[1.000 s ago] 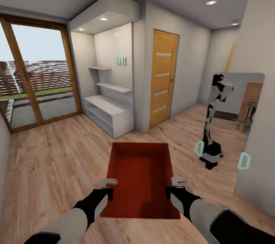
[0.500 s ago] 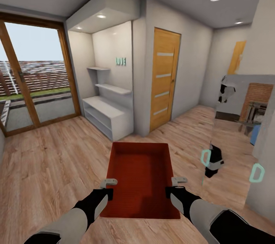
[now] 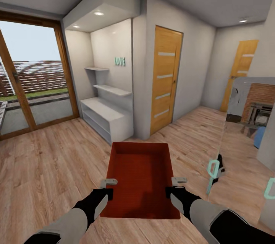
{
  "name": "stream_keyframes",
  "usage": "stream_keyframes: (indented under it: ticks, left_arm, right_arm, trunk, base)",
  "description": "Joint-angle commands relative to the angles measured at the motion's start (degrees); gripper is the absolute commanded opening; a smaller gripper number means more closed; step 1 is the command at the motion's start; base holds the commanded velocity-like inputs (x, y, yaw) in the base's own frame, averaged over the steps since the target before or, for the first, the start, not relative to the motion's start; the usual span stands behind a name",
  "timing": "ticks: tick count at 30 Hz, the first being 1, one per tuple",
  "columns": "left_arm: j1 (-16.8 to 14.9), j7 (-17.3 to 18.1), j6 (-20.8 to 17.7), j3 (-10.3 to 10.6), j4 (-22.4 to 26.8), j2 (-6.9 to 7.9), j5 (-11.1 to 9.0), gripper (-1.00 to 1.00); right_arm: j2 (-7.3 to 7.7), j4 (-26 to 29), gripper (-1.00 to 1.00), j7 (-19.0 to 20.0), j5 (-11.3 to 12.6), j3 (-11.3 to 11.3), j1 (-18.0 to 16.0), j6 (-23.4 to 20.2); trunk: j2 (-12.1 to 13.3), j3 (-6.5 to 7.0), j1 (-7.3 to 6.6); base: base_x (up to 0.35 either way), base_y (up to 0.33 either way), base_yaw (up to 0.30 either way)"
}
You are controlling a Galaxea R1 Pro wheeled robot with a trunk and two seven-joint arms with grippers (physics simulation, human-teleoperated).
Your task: Move the two storage containers from the living room to the garage. In the garage, place one container on the floor and stack the other container on top of it (either order is fine).
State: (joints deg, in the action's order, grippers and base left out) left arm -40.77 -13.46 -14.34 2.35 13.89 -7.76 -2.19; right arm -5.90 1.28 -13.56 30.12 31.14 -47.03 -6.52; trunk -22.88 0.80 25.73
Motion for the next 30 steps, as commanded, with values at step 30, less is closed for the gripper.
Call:
stream_keyframes:
  ticks: [30]
  left_arm:
    - [0.0,-0.3,-0.4,-1.1,-0.1,-0.06,0.3,-1.0]
  right_arm:
    - [0.01,0.2,-1.0,-2.5,-0.6,5.0,0.0,3.0]
  trunk:
    - [0.0,-0.02,0.05]
  base:
    - [0.322,0.0,0.0]
